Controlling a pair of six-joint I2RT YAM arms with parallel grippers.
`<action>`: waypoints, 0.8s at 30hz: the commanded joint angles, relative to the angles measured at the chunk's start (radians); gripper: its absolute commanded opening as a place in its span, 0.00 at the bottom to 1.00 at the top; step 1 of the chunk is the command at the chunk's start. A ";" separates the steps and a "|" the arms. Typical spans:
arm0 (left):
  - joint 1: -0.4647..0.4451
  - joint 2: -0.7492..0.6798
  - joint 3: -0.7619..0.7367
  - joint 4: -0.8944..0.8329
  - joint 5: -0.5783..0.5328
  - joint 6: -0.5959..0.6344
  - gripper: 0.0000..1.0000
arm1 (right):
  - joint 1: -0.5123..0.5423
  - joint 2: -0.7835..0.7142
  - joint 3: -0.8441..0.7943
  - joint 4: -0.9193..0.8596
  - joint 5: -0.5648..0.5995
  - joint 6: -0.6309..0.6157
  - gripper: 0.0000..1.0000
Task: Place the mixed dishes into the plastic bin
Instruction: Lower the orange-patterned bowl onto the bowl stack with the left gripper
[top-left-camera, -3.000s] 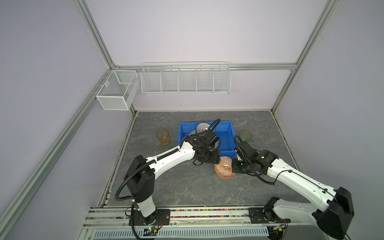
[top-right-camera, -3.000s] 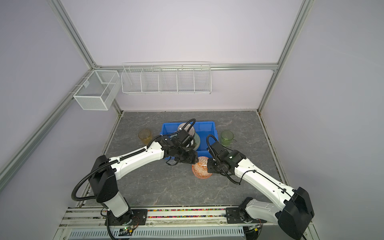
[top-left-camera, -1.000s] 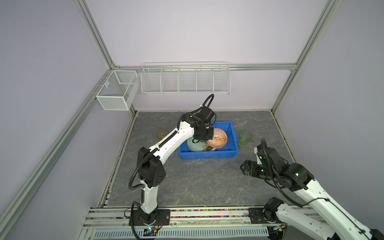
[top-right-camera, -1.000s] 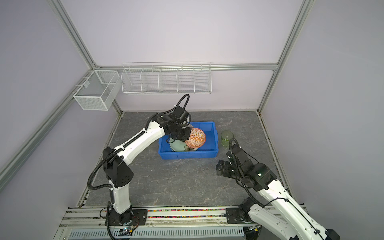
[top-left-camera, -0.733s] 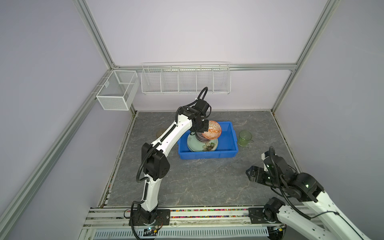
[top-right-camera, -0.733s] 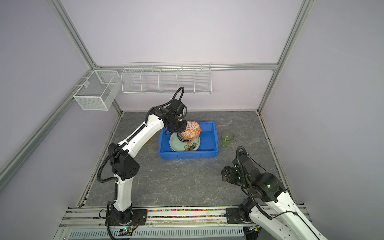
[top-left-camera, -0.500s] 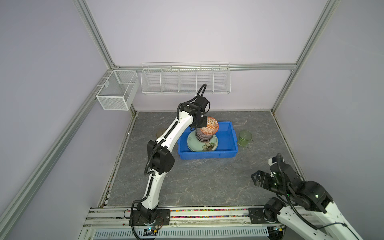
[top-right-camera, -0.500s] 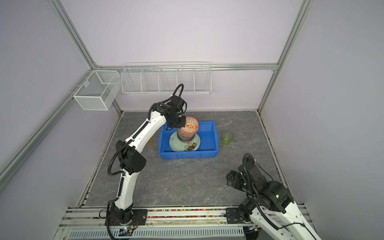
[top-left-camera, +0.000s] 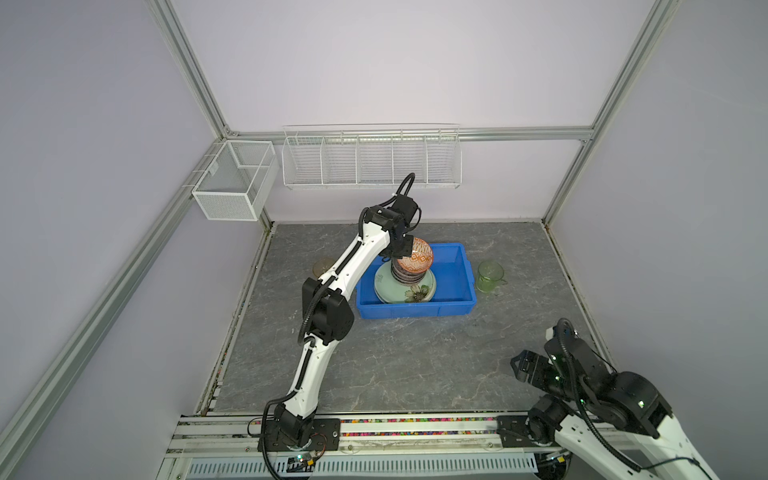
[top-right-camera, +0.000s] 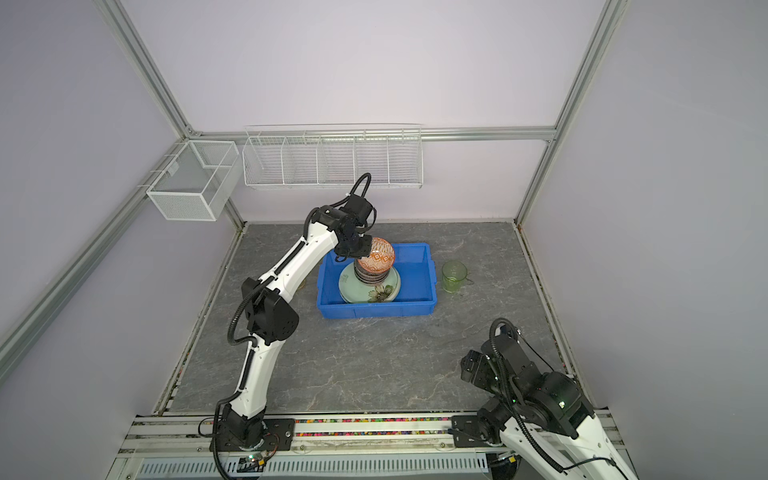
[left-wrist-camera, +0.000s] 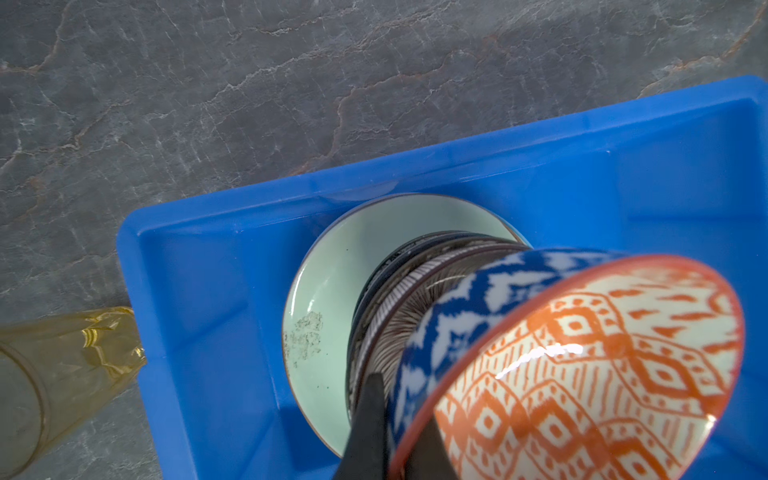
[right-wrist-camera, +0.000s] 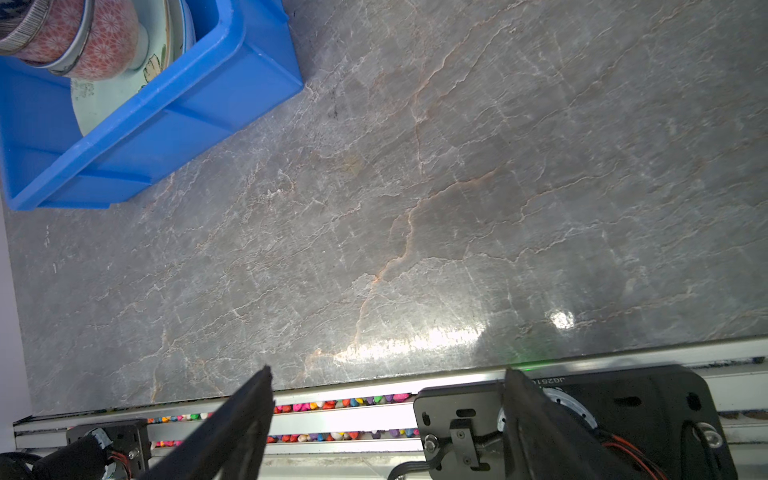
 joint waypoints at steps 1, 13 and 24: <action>0.006 0.002 0.043 -0.029 -0.042 0.017 0.00 | 0.000 0.001 -0.012 -0.022 0.022 0.022 0.88; 0.014 0.025 0.048 -0.037 -0.010 0.009 0.07 | 0.000 0.021 -0.012 0.001 0.011 0.016 0.88; 0.026 0.050 0.046 -0.018 0.127 -0.018 0.21 | 0.000 -0.012 -0.010 -0.029 0.021 0.022 0.88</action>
